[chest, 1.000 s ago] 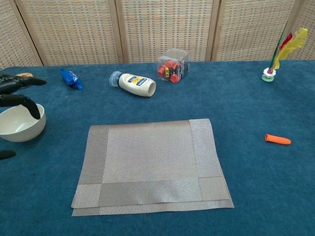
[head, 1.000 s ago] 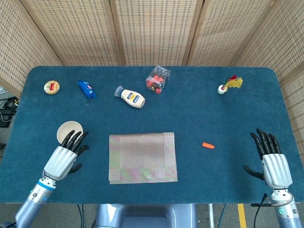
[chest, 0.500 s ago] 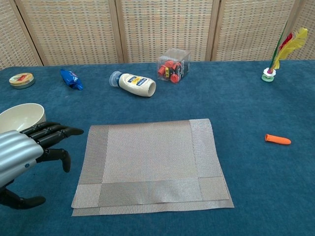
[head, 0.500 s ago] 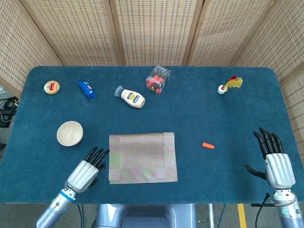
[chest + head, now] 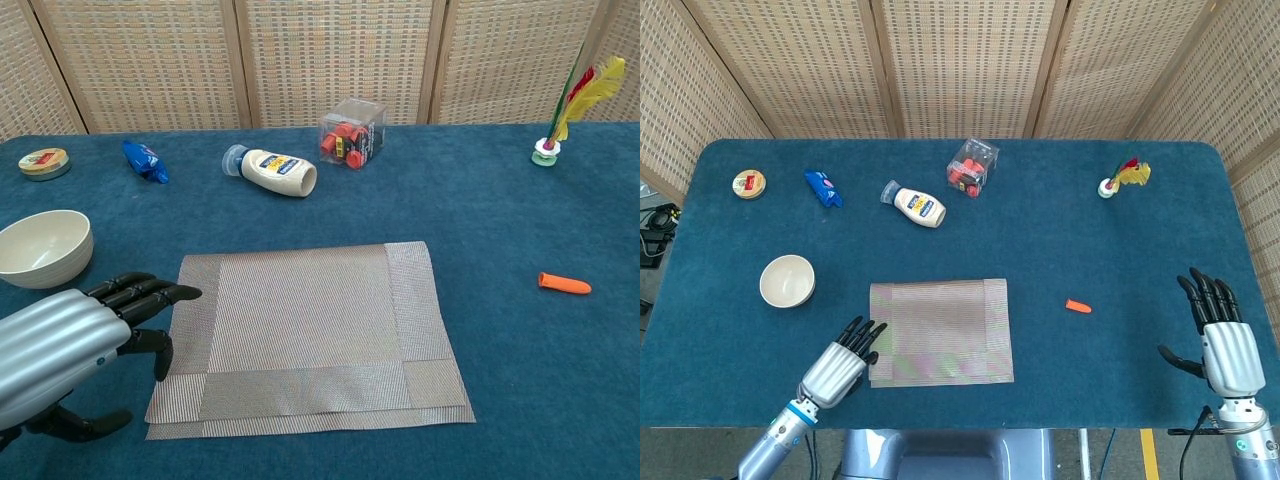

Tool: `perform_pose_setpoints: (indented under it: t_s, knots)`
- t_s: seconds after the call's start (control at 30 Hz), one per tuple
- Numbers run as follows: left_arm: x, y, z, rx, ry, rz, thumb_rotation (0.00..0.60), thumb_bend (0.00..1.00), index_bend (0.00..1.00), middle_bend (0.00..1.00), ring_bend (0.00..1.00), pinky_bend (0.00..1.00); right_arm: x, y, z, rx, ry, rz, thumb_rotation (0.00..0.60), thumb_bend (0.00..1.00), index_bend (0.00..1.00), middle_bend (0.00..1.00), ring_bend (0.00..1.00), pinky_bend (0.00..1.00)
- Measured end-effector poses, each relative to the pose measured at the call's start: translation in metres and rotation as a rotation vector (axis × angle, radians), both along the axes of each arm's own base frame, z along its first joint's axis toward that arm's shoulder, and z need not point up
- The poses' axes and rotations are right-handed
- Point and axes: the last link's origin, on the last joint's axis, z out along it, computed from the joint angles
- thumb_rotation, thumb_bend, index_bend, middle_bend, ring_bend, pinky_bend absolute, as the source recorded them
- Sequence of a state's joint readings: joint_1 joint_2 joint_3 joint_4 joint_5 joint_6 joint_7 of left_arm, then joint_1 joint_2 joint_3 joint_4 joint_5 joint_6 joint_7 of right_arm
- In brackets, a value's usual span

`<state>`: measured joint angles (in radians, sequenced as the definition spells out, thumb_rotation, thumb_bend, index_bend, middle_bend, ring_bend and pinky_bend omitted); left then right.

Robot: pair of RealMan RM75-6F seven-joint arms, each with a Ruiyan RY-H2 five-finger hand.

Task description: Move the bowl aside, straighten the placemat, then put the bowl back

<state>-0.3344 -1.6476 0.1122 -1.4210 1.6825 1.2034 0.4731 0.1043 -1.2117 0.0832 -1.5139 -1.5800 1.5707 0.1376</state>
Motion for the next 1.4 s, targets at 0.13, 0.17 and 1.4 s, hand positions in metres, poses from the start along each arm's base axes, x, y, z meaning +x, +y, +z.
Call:
perform_pose_setpoints:
  t_s: [0.13, 0.17, 1.4]
  knots:
    - [0.002, -0.001, -0.004, -0.009, 0.006, -0.006, 0.600, 0.29, 0.45, 0.00, 0.00, 0.00, 0.000, 0.000, 0.001, -0.004, -0.005, 0.000, 0.600, 0.11, 0.05, 0.00, 0.00, 0.00]
    - [0.003, -0.002, -0.005, -0.012, 0.008, -0.007, 0.600, 0.29, 0.45, 0.00, 0.00, 0.00, 0.000, 0.000, 0.002, -0.005, -0.006, 0.001, 0.600, 0.11, 0.05, 0.00, 0.00, 0.00]
    - [0.016, 0.002, -0.022, -0.015, 0.010, -0.036, 0.600, 0.36, 0.50, 0.00, 0.00, 0.00, 0.001, 0.001, 0.004, -0.016, -0.021, 0.008, 0.600, 0.10, 0.05, 0.00, 0.00, 0.00]
